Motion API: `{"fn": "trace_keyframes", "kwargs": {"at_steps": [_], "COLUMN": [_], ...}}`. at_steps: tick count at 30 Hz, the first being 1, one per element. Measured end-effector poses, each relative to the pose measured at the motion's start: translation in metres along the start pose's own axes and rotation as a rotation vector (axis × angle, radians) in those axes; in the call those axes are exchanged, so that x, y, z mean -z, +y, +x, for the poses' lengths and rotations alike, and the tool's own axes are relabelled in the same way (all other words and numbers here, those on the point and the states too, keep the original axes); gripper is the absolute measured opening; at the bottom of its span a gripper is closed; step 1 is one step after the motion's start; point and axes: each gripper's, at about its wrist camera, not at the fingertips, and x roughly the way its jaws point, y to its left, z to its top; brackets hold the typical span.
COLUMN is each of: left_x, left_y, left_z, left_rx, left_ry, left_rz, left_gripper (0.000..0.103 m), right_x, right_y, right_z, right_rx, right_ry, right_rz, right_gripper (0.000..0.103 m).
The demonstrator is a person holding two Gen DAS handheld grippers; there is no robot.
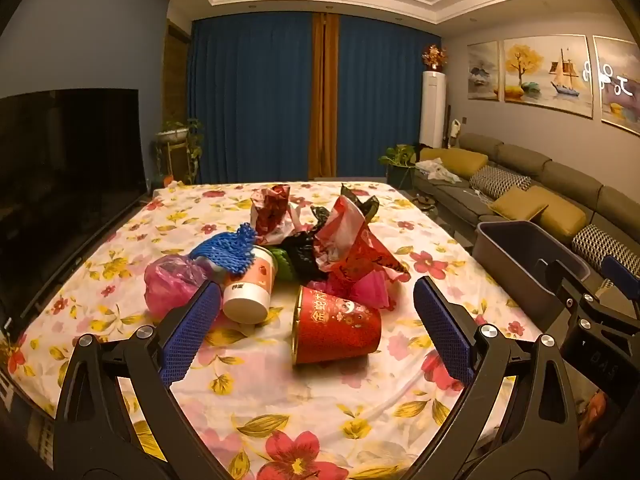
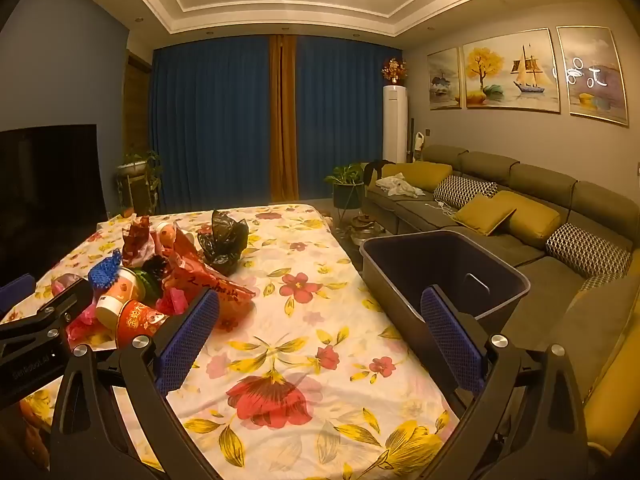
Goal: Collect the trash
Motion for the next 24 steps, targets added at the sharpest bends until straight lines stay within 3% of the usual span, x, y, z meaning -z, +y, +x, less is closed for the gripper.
{"fn": "trace_keyframes", "kwargs": {"at_steps": [24], "left_x": [-0.0007], "left_y": [0.0018], "left_z": [-0.0041], "left_rx": [0.016], "left_ry": [-0.011], "left_rz": [-0.027], "left_gripper": [0.096], "right_x": [-0.0013], "right_y": [-0.0001], "right_z": [-0.0016], "right_rx": [0.0], "right_ry": [-0.006], "right_rz": [0.0], "right_gripper": [0.098]}}
